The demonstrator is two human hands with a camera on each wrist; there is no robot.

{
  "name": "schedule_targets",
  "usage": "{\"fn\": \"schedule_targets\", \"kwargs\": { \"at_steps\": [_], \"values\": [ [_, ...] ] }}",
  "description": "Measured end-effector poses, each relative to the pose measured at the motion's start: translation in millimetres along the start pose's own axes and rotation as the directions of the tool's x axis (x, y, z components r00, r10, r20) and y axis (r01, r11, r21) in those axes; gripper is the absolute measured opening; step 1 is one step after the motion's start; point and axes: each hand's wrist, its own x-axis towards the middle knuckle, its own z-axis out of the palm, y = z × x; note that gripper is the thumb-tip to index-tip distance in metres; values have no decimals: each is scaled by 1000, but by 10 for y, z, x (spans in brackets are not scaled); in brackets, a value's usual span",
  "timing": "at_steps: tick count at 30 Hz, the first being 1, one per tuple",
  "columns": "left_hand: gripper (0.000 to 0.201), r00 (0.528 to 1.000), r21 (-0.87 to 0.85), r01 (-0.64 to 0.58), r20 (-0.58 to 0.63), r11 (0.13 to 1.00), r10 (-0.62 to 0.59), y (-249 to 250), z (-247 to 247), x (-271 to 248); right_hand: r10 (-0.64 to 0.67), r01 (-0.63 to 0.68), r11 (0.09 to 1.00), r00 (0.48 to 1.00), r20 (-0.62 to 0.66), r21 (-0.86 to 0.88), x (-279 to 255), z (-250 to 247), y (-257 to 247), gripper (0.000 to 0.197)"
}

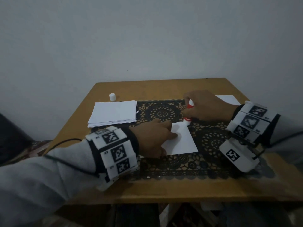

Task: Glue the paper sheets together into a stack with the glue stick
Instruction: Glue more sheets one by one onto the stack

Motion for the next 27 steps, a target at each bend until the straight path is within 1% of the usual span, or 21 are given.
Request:
{"fn": "schedule_targets", "kwargs": {
  "at_steps": [3, 5, 8, 11, 13, 18, 21, 27],
  "values": [
    [71, 1000, -2, -5, -3, 1000, 5, -23, 1, 53, -11, 12, 1000, 997, -73, 16, 11, -109, 8, 27],
    [71, 1000, -5, -6, -3, 1000, 6, -35, 6, 81, -27, 30, 999, 996, -82, 32, 12, -113, -8, 27],
    [71, 1000, -13, -13, -3, 1000, 13, -43, 4, 101, -48, 50, 998, 997, -55, 34, 3, 30, -38, 24],
    [70, 1000, -9, -15, -3, 1000, 15, -39, 5, 97, -41, 45, 996, 998, -52, 72, -6, 118, -41, 24],
    [70, 1000, -10, -16, -7, 1000, 16, -46, 9, 96, -39, 42, 996, 998, -45, 75, -11, 109, -48, 24],
    [69, 999, -37, -13, -33, 999, 12, -60, 28, 91, -64, 62, 997, 997, 35, 50, -174, 62, -151, 28],
    [68, 999, -54, -11, -40, 998, 9, -49, 29, 85, -90, 88, 995, 995, 47, 52, -333, 39, -195, 25],
    [65, 999, -126, 22, -36, 992, -27, -69, -12, 115, -78, 71, 995, 992, 100, 72, -525, 4, -240, 21]
  ]
}}
